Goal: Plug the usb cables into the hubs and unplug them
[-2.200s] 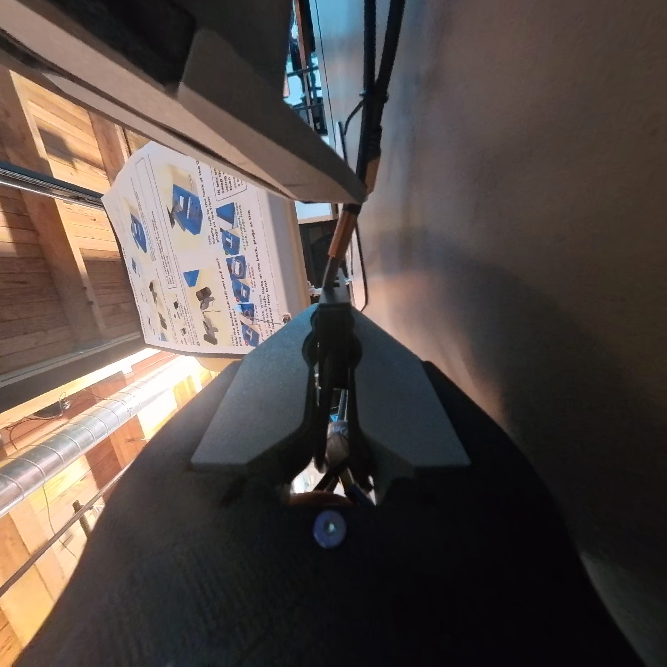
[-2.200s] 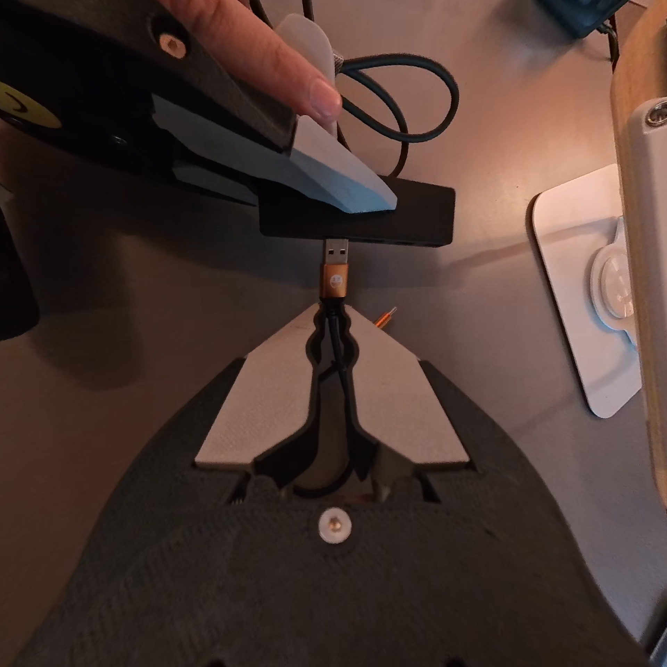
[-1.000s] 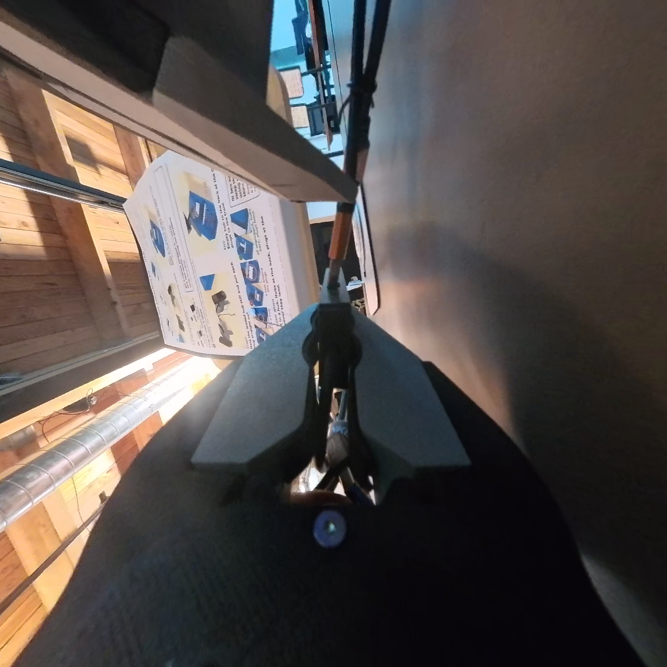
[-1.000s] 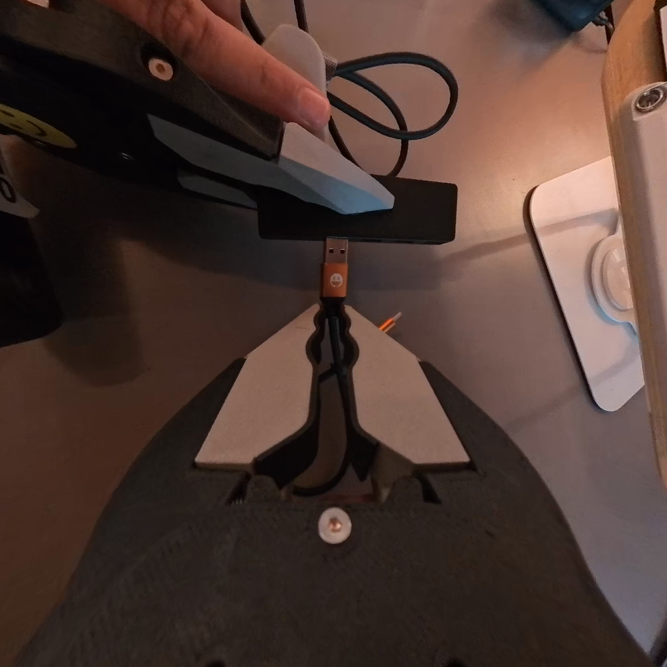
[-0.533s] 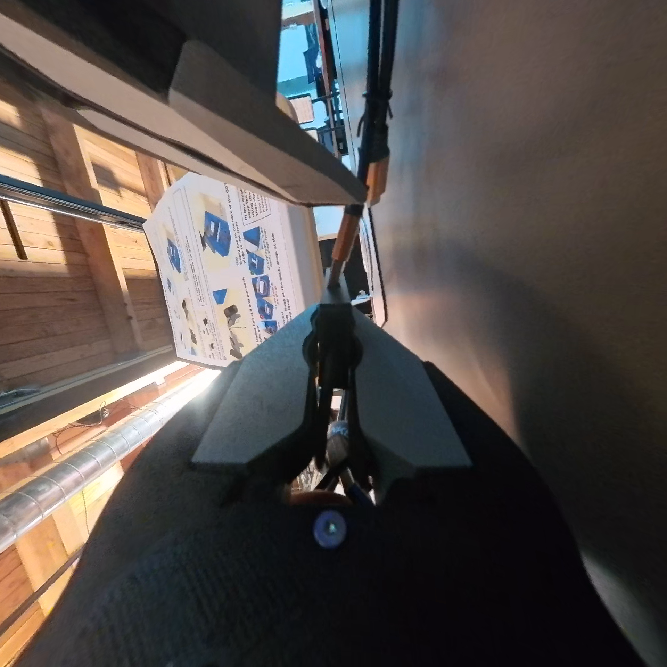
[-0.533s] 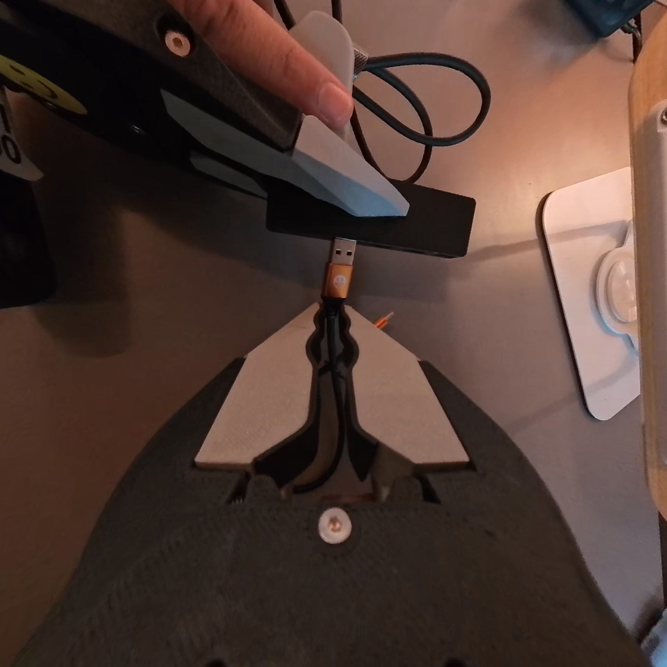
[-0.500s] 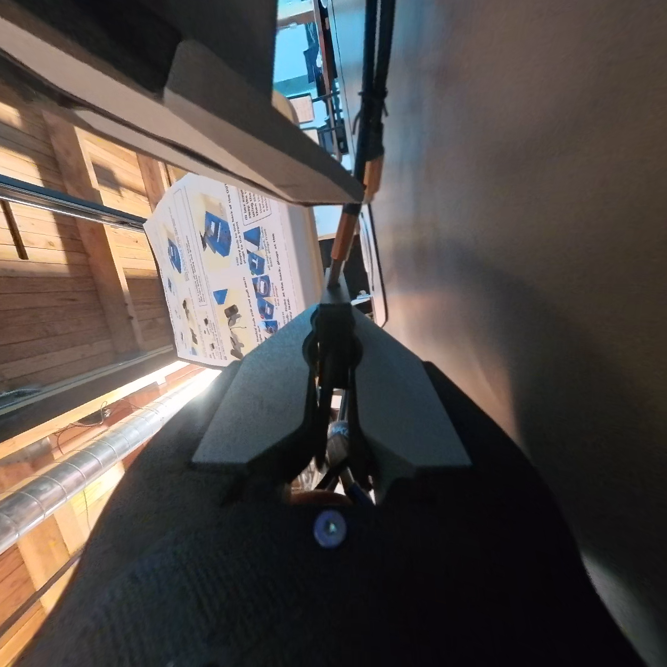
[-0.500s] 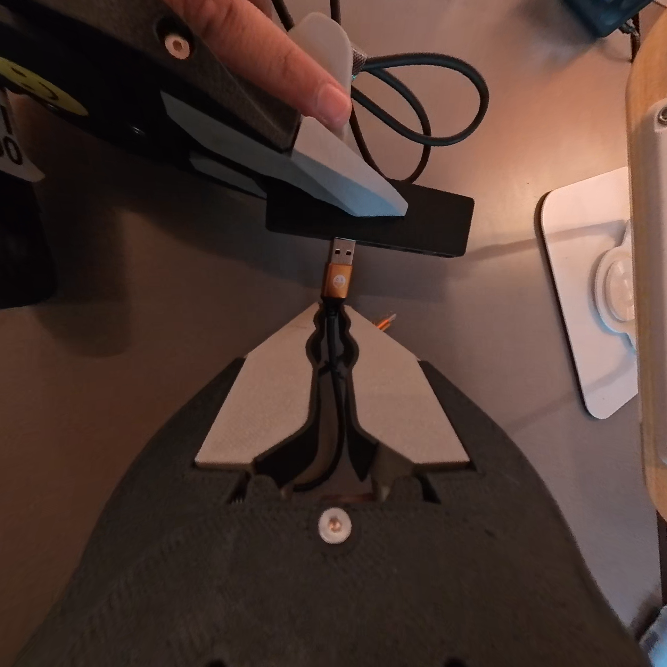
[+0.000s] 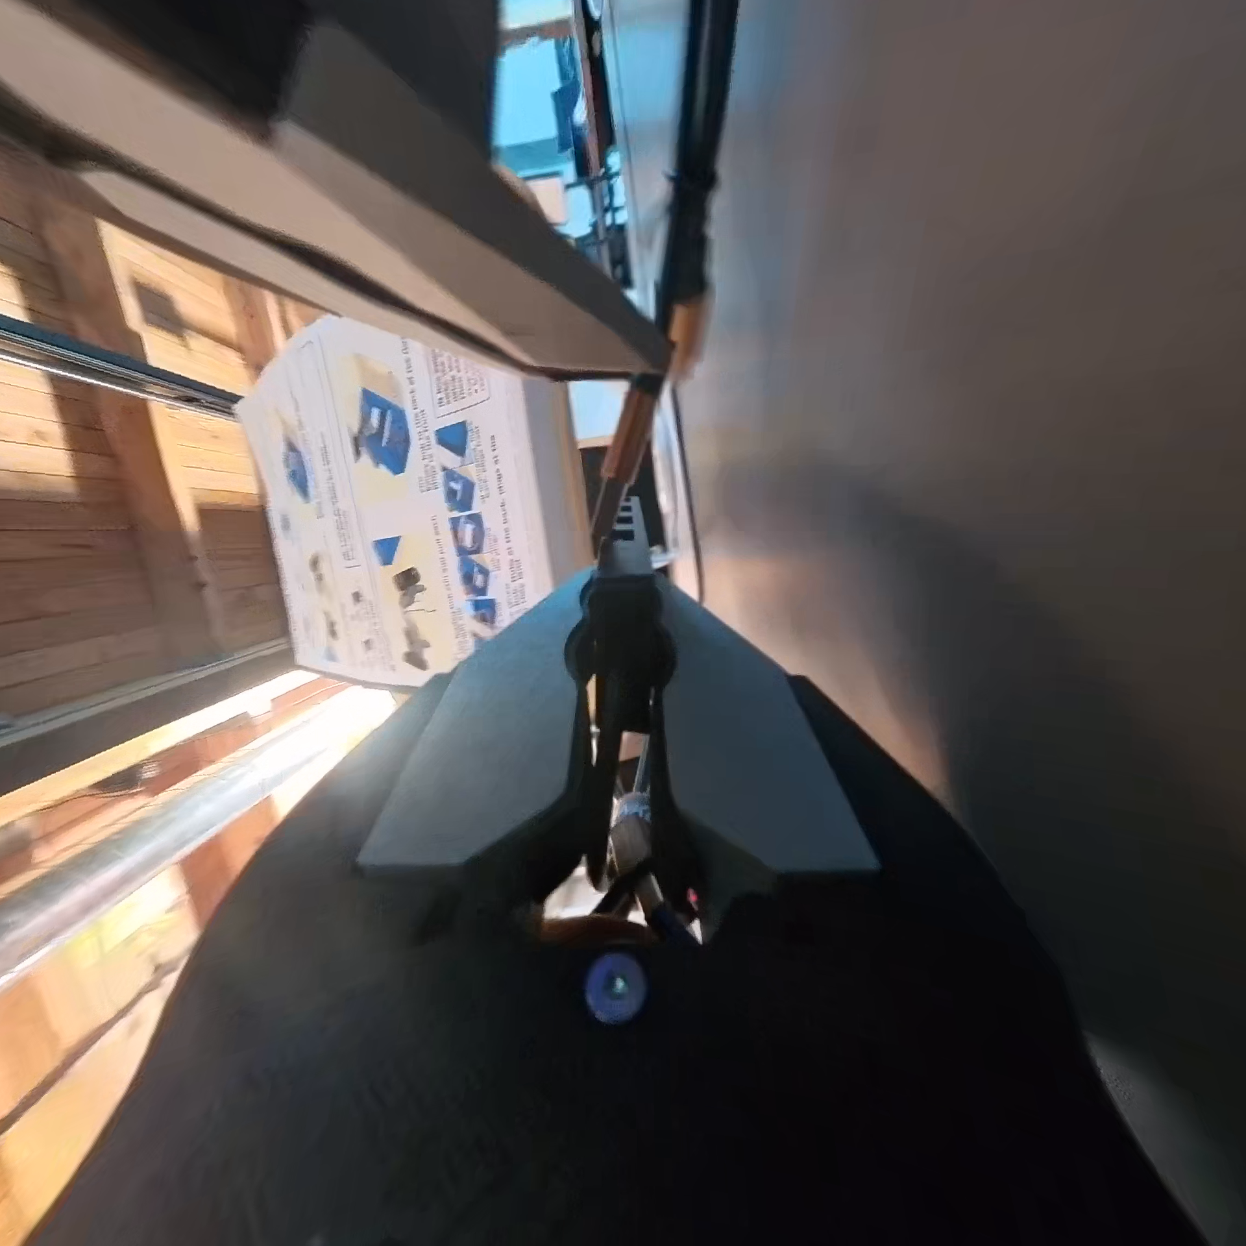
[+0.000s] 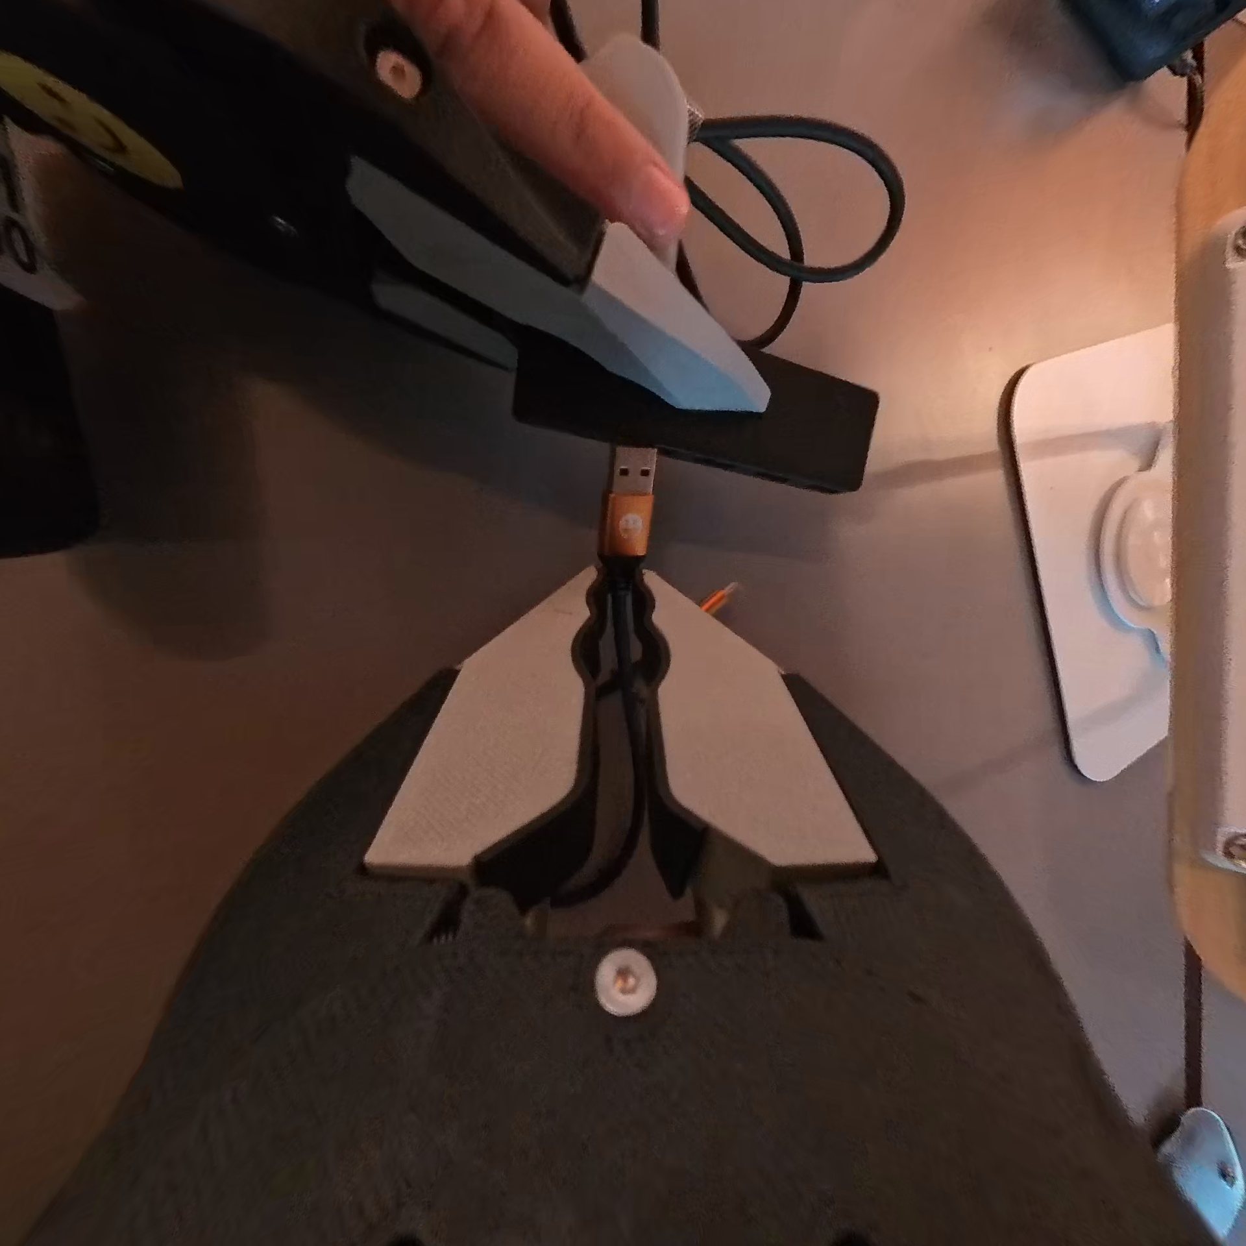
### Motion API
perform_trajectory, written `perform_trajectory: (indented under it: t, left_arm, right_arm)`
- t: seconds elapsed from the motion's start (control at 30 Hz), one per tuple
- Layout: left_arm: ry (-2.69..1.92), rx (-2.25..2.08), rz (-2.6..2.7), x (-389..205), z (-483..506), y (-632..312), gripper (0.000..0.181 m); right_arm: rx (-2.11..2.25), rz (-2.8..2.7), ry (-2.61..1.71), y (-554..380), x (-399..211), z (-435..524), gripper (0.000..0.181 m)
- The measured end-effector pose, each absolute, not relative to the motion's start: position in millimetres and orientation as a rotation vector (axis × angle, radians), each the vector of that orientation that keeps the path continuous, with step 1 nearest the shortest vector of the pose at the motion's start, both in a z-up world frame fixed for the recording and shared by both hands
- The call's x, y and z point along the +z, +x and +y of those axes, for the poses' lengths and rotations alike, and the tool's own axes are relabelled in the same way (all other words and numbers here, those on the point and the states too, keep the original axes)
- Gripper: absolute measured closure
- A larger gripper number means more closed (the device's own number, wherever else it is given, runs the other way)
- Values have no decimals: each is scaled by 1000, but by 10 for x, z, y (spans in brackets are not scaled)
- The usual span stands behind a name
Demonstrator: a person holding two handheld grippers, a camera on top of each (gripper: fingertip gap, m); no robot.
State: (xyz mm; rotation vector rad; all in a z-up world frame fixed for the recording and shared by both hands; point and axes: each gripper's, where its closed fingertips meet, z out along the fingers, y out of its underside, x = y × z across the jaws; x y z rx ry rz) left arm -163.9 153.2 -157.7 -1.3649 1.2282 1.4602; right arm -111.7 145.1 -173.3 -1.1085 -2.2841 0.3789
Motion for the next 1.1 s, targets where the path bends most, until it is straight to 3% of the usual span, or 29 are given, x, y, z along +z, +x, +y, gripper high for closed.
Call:
perform_trajectory:
  t: [0.03,0.8,1.1]
  left_arm:
    - [-1371,1449,1229,-1584,1532,-1642,173]
    - [-1335,1594,1202,-1495,1558,-1638,173]
    - [-1435,1541,1164,-1554,1552,-1700,174]
  right_arm:
    - [378,-2286,-1105,-1119,-1739,1443,177]
    - [173,-2221,-1046,-1153,-1629,1504,177]
    - [453,-2218,-1148,-1203,-1630,1435,178]
